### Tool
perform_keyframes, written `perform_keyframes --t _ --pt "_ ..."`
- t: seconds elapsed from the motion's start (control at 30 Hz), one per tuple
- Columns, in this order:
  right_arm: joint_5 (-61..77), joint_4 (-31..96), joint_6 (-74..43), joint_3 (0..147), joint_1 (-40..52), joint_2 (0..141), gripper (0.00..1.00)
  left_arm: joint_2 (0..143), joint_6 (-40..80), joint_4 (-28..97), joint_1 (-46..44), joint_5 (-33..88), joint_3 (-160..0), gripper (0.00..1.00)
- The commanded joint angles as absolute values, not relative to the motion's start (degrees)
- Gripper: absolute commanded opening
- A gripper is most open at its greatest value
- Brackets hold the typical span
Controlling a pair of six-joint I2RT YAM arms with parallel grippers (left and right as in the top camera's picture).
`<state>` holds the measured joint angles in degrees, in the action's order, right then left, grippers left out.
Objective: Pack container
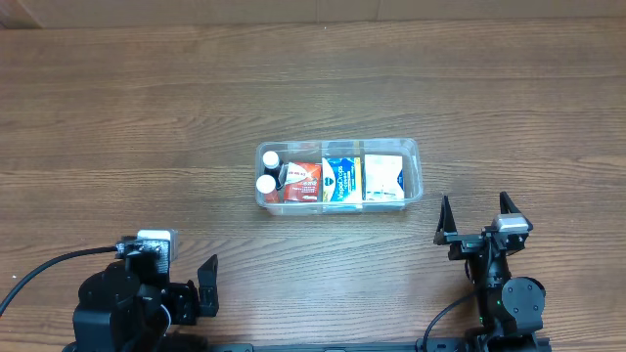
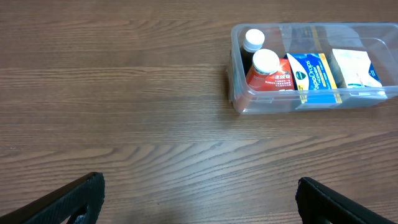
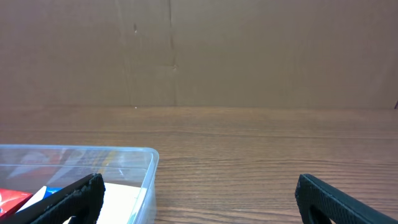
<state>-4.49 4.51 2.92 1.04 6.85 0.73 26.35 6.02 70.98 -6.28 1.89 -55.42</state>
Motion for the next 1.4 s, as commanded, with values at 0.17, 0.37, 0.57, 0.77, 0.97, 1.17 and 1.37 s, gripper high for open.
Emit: perform_keyframes --t 0.17,0.37,0.57,0.77,0.97,1.17,1.37 --pt "-4.9 4.2 2.3 0.5 7.2 0.2 1.0 14.3 5.3 51.1 -1.1 1.1 -36.8 1.0" --pt "-4.9 4.2 2.3 0.5 7.2 0.2 1.0 4.2 5.3 22.9 1.5 1.1 -14.7 1.0" --pt "-4.9 4.2 2.3 0.5 7.2 0.2 1.0 2.5 5.6 4.2 1.6 0.8 -0.1 1.0" --pt "-4.9 4.2 2.3 0.5 7.2 0.2 1.0 2.7 5.8 4.5 1.6 1.1 -0.4 1.0" --pt "-4.9 4.2 2.3 0.5 7.2 0.2 1.0 2.7 5.8 4.5 1.6 1.1 -0.4 1.0" --pt "-4.9 4.2 2.3 0.5 7.2 0.2 1.0 2.7 5.8 4.5 1.6 1.1 -0.4 1.0" --pt "-4.9 4.2 2.3 0.5 7.2 0.2 1.0 2.7 5.8 4.5 1.6 1.1 -0.4 1.0"
